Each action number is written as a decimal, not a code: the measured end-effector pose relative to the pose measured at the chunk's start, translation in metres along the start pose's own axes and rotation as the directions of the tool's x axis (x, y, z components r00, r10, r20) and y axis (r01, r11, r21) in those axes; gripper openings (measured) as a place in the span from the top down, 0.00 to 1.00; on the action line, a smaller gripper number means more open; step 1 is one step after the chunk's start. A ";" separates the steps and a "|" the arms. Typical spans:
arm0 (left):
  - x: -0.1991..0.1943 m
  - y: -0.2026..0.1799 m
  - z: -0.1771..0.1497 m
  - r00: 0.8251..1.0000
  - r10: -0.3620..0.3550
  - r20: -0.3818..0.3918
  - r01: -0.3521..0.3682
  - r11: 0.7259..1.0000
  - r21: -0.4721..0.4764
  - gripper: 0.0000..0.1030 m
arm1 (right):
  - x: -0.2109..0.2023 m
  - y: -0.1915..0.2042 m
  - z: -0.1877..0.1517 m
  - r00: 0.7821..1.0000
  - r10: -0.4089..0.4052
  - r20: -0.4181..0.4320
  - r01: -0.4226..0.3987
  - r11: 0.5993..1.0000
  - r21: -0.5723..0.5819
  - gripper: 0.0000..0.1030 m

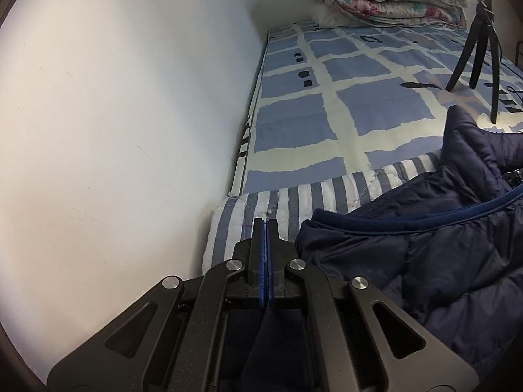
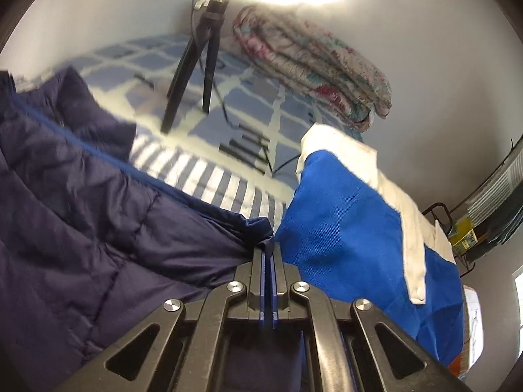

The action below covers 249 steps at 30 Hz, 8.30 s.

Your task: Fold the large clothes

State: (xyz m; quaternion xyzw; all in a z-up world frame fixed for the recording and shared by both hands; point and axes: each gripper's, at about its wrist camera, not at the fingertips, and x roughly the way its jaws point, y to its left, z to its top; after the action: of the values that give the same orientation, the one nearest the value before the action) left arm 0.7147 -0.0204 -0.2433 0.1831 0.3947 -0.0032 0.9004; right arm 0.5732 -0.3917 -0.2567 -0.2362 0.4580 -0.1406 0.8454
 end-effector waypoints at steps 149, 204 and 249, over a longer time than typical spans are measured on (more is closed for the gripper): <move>-0.257 0.000 -0.227 0.635 -0.772 -0.009 0.666 0.554 -0.499 0.46 | -0.200 0.058 -0.111 0.763 0.583 0.281 -0.647 0.682 0.341 0.58; -0.272 0.044 -0.251 0.809 -0.583 0.070 0.562 0.735 -0.379 0.98 | -0.119 0.101 0.019 0.809 0.543 0.226 -0.586 0.777 0.231 0.52; -0.212 -0.021 -0.223 0.956 -0.293 0.005 0.292 0.952 -0.090 0.79 | 0.044 0.097 0.058 0.496 0.802 0.334 -0.800 0.272 0.535 0.82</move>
State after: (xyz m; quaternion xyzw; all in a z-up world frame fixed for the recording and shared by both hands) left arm 0.4073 0.0045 -0.2384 0.0820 0.4208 -0.1180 0.8957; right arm 0.6481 -0.3133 -0.3123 0.3245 0.4379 0.1587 0.8232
